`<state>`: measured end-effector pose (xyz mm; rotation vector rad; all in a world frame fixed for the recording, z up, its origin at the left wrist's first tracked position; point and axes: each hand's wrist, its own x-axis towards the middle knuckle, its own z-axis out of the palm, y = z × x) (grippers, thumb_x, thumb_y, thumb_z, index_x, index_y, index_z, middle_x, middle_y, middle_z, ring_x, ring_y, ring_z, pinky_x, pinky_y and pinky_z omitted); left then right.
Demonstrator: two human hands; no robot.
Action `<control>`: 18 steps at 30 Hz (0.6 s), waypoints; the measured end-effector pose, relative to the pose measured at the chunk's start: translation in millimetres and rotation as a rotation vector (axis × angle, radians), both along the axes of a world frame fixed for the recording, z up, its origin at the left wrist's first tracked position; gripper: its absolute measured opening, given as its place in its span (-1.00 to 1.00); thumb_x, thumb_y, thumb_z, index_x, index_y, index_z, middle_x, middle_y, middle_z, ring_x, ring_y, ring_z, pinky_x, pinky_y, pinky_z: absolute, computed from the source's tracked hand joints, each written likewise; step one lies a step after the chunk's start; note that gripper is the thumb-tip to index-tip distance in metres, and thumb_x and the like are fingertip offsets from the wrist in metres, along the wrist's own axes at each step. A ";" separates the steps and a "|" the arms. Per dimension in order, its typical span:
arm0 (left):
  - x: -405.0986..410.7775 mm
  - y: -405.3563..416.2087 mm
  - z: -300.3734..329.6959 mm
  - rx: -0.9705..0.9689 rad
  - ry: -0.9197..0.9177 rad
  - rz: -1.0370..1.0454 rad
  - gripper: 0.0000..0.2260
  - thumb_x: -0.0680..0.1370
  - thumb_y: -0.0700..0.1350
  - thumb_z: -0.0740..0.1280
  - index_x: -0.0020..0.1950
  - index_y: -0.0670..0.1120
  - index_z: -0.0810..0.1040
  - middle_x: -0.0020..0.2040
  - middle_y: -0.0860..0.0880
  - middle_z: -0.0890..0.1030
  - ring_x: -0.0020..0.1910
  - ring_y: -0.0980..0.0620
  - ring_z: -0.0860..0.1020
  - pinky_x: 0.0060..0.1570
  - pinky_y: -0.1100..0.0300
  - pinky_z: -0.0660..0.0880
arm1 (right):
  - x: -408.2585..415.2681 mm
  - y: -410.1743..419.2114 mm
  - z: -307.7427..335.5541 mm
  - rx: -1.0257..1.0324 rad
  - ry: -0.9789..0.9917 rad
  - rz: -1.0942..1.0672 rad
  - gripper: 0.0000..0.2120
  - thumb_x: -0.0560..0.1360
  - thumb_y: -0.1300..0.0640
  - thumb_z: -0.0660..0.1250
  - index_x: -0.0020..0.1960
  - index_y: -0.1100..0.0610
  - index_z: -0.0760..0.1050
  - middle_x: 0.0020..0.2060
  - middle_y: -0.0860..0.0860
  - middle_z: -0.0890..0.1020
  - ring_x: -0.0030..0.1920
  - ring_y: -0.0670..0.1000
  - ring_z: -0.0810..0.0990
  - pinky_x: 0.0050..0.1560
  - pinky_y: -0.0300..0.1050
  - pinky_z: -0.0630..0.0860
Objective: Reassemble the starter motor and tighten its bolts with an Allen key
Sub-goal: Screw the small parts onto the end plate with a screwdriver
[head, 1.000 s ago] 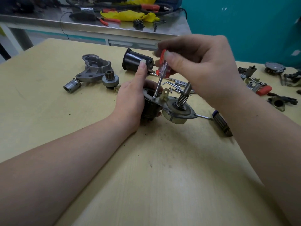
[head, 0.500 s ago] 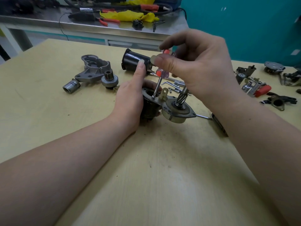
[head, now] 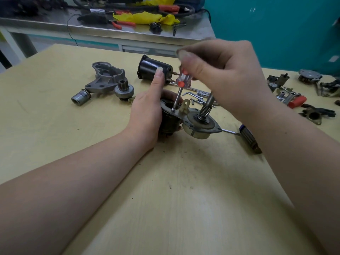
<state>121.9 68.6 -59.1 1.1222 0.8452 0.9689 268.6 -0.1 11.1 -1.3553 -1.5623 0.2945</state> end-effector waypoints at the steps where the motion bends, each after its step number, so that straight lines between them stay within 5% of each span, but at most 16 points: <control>1: -0.1 0.2 -0.2 -0.003 0.001 0.003 -0.38 0.61 0.44 0.27 -0.25 -0.05 0.77 -0.27 -0.15 0.76 -0.35 -0.09 0.75 -0.45 0.11 0.60 | 2.2 -1.1 1.1 -0.025 0.048 0.044 -0.78 0.64 0.21 0.42 0.27 0.18 0.66 0.05 -0.06 0.75 0.08 -0.10 0.75 0.14 -0.14 0.67; 5: 0.2 0.9 -1.3 0.004 0.008 0.002 -0.37 0.59 0.46 0.26 -0.25 -0.05 0.77 -0.27 -0.15 0.75 -0.36 -0.08 0.74 -0.45 0.11 0.60 | -2.1 -2.7 1.7 -0.026 0.187 0.105 -0.75 0.57 0.28 0.49 0.24 0.19 0.63 -0.01 0.23 0.73 0.00 0.15 0.76 0.05 0.01 0.71; 8: 0.2 1.5 -1.3 0.009 0.013 -0.003 -0.36 0.58 0.47 0.25 -0.26 -0.05 0.76 -0.27 -0.16 0.75 -0.34 -0.10 0.74 -0.40 0.09 0.61 | -8.1 0.8 -2.8 0.053 0.102 -0.045 -0.86 0.50 0.11 0.59 0.03 0.09 0.71 -0.19 0.03 0.74 -0.20 -0.01 0.68 -0.15 -0.12 0.61; 10: -0.2 1.7 -0.9 0.004 0.013 -0.004 -0.36 0.59 0.47 0.26 -0.26 -0.04 0.76 -0.27 -0.15 0.75 -0.34 -0.10 0.74 -0.40 0.09 0.62 | -6.2 0.8 -2.3 0.038 0.047 -0.035 -0.88 0.57 0.11 0.53 0.09 0.06 0.71 -0.13 -0.12 0.74 -0.09 -0.18 0.70 -0.04 -0.23 0.61; 13: -0.4 0.7 -0.7 0.000 0.004 0.001 -0.37 0.61 0.44 0.27 -0.27 -0.04 0.77 -0.29 -0.12 0.75 -0.35 -0.08 0.74 -0.43 0.12 0.61 | 4.5 -3.0 4.5 -0.080 0.047 0.081 -0.73 0.65 0.27 0.38 0.33 0.17 0.64 0.10 -0.06 0.75 0.14 -0.09 0.74 0.19 -0.10 0.67; 18: -0.2 -0.3 1.3 0.013 0.009 0.009 -0.36 0.63 0.42 0.25 -0.26 -0.06 0.77 -0.29 -0.15 0.75 -0.37 -0.07 0.74 -0.44 0.13 0.61 | -0.2 -6.2 4.0 -0.054 0.041 0.091 -0.63 0.53 0.21 0.54 0.30 0.22 0.60 -0.05 0.18 0.71 -0.04 0.09 0.75 0.00 -0.02 0.71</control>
